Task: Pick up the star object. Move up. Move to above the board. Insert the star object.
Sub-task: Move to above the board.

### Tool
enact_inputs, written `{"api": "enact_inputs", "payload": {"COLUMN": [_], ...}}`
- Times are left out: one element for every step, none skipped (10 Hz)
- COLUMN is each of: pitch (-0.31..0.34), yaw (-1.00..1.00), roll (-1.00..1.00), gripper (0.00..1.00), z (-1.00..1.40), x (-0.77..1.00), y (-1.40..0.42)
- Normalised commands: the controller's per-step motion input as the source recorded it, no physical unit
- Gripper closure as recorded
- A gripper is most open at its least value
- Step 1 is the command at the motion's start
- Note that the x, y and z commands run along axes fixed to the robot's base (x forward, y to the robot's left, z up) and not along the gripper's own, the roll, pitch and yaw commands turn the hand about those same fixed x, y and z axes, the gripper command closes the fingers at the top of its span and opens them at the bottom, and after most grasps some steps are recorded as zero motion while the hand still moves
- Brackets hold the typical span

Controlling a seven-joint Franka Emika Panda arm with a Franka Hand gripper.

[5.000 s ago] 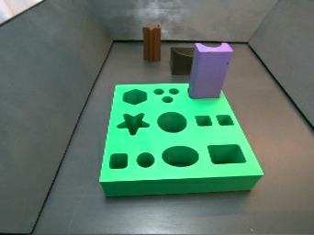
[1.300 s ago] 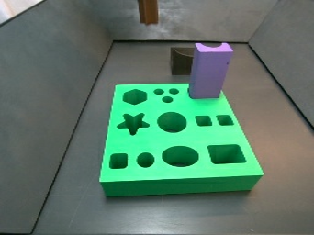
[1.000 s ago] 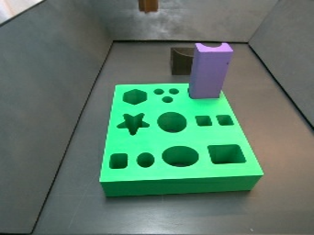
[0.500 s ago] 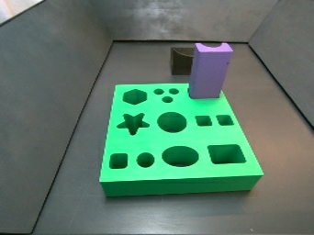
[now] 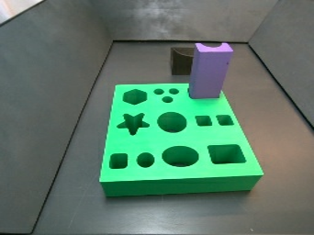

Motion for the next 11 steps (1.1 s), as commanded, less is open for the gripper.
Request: {"api": "enact_inputs", "payload": {"pitch": [0.643,0.607,0.467,0.393,0.257,0.169,0.133,0.123,0.114,0.106,0.102], "yaw": [-0.21,-0.20,-0.10,-0.07,-0.03,-0.01,0.00,0.00,0.01,0.01,0.01], "roll": [-0.10,-0.09,-0.09,-0.11,-0.06,-0.02,-0.01,-0.02,-0.01,0.01,0.00], "gripper": [1.00,1.00,1.00,1.00,1.00,1.00,1.00,1.00,1.00,1.00,1.00], "z": [-0.03,-0.06,-0.05,-0.05,-0.05,-0.05,-0.04,-0.04,-0.04,-0.04,-0.03], "x": [0.09,0.09,0.10,0.11,0.11,0.12,0.12,0.13,0.14,0.15,0.16], "y": [-1.00,-1.00,-1.00,-1.00,-1.00,-1.00,-1.00,-1.00,-1.00,-1.00,-1.00]}}
